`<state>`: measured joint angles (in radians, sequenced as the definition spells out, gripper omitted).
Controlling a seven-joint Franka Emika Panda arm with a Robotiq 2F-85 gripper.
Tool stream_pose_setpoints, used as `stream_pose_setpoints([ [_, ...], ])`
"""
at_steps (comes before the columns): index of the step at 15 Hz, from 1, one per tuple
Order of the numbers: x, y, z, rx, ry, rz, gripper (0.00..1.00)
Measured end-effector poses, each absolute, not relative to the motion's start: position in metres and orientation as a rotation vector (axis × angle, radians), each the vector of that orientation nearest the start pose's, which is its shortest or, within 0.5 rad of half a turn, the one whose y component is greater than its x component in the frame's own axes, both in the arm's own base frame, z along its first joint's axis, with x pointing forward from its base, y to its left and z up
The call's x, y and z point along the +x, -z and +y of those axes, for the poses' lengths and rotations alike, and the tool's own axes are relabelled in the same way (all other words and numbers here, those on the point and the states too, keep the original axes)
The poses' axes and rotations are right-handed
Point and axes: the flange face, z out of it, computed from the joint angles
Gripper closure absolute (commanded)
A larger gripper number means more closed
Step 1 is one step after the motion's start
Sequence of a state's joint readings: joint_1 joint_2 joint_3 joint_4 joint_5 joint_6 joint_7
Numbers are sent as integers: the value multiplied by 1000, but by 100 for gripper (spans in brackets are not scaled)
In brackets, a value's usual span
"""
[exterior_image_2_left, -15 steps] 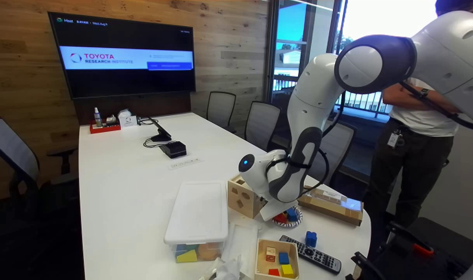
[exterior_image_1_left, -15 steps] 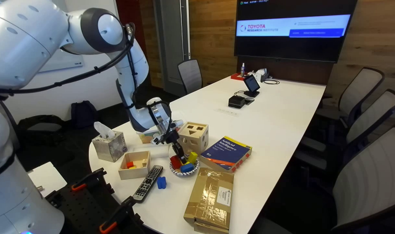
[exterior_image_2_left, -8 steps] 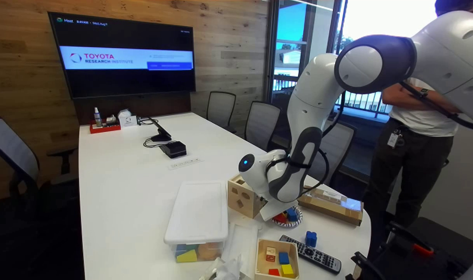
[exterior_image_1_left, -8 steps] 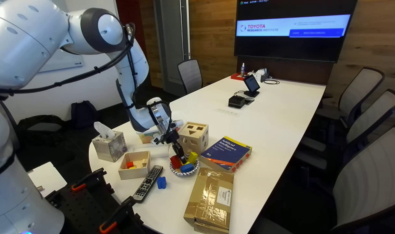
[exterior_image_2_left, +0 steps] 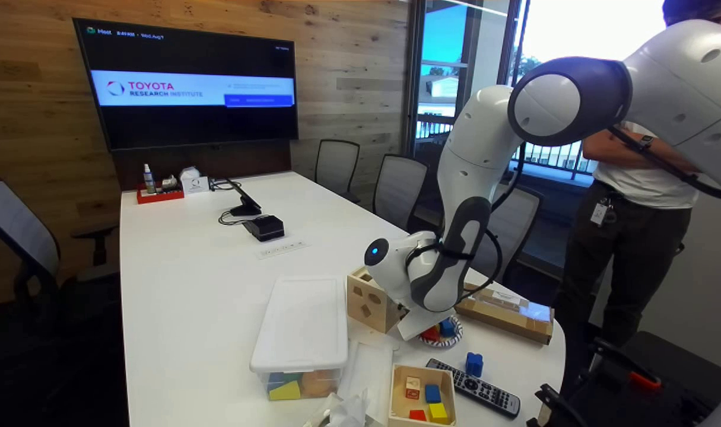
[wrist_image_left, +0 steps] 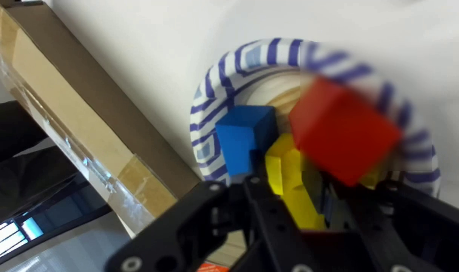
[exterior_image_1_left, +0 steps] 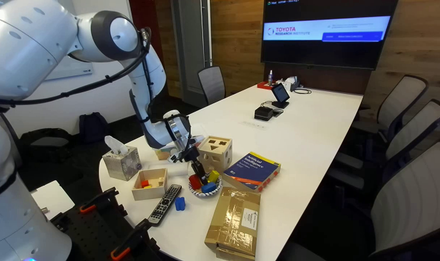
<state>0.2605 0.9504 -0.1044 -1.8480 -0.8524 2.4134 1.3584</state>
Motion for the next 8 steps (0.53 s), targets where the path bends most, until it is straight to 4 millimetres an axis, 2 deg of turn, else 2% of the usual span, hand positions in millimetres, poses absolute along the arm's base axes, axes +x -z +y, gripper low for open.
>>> stream_pose_setpoints([
  [5,551,11,81,2418,-117,-470,1],
  [8,551,11,84,2408,-123,-447,0],
])
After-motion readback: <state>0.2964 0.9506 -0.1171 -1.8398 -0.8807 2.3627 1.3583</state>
